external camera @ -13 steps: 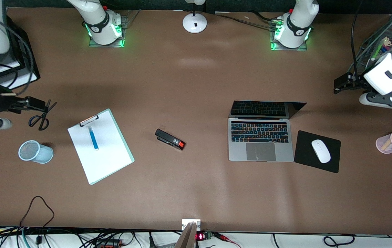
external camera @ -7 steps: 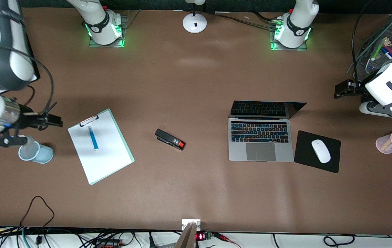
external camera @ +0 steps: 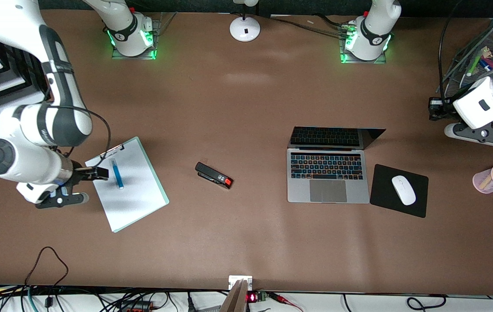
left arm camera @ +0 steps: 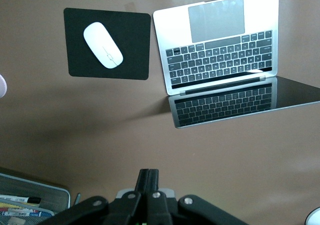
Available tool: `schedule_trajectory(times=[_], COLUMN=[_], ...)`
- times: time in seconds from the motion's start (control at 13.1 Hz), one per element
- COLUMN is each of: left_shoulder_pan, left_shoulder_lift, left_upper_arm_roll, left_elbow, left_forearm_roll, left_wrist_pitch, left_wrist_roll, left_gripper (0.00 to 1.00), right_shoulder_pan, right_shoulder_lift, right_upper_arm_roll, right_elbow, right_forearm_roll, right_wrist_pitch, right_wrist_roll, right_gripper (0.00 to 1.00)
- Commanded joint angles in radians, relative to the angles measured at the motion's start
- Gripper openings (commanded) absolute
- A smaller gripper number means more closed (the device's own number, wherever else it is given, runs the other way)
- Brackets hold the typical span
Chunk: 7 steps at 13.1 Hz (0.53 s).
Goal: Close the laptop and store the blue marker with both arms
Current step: 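Grasp the blue marker with the right gripper while the left gripper reaches the laptop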
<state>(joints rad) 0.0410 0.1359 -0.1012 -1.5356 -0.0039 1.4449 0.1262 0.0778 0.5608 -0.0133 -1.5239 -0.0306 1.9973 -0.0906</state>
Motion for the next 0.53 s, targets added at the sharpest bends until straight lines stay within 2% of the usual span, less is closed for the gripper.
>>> schedule_trajectory(times=[0.0,0.15,0.38,0.46], left_shoulder_pan=[0.0,0.002,0.014,0.004], left_shoulder_lift=[0.004,-0.002,-0.057,-0.074], left_upper_arm_roll=[-0.031,-0.049,-0.049,-0.057], left_elbow=[0.026,0.02,-0.095,-0.156], left_forearm_roll=[-0.016,-0.033,-0.261,-0.31], left_wrist_pitch=[-0.052,-0.089,-0.091,-0.037], left_wrist_roll=[0.012,0.007,-0.075,-0.079], left_gripper=[0.0,0.0,0.0,0.0], right_shoulder_pan=[0.005,0.005,0.007,0.007], right_shoulder_lift=[0.043,0.065,0.108,0.116], right_upper_arm_roll=[0.001,0.003,0.016,0.018], right_elbow=[0.007,0.005,-0.007,-0.019], right_forearm_roll=[-0.014,-0.012,-0.009,-0.009], right_wrist_pitch=[0.049,0.055,0.095,0.1], right_wrist_roll=[-0.049,-0.055,-0.076,-0.092], right_gripper=[1.0,1.0,1.0,1.0])
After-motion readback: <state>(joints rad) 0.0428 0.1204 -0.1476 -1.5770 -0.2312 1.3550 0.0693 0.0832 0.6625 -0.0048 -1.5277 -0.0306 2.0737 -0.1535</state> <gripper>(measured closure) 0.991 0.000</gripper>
